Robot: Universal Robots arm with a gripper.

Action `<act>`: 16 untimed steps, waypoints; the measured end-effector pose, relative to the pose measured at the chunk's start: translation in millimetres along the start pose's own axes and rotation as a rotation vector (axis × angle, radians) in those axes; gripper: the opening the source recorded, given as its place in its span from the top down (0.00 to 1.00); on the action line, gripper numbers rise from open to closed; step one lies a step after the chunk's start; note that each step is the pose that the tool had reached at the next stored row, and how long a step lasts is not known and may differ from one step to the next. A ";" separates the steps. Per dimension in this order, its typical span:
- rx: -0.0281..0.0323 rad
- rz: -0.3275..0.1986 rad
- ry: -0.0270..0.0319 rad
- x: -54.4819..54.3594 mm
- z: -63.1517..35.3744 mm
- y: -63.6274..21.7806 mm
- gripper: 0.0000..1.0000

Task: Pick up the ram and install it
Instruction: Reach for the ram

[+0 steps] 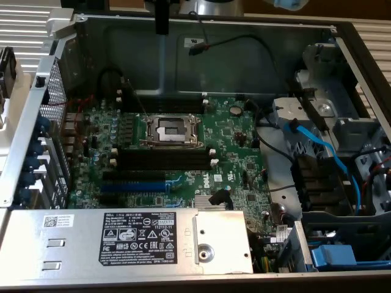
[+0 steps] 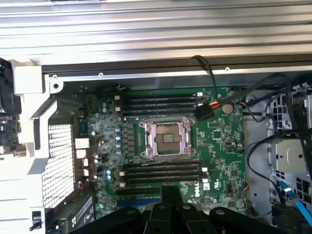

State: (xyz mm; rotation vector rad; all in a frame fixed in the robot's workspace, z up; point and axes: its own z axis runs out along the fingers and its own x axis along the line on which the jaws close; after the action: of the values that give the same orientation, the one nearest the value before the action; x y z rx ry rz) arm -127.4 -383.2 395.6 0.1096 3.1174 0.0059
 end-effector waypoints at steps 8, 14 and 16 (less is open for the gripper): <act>0.0056 0.000 -0.0008 17.1 -0.3 1.2 0.90; 0.0057 0.000 -0.0008 44.1 -4.6 -0.5 0.90; 0.0058 0.000 -0.0007 52.7 -5.6 -1.1 0.90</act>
State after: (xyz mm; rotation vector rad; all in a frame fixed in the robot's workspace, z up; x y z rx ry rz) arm -180.2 -380.6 400.0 0.1089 3.1169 -0.0031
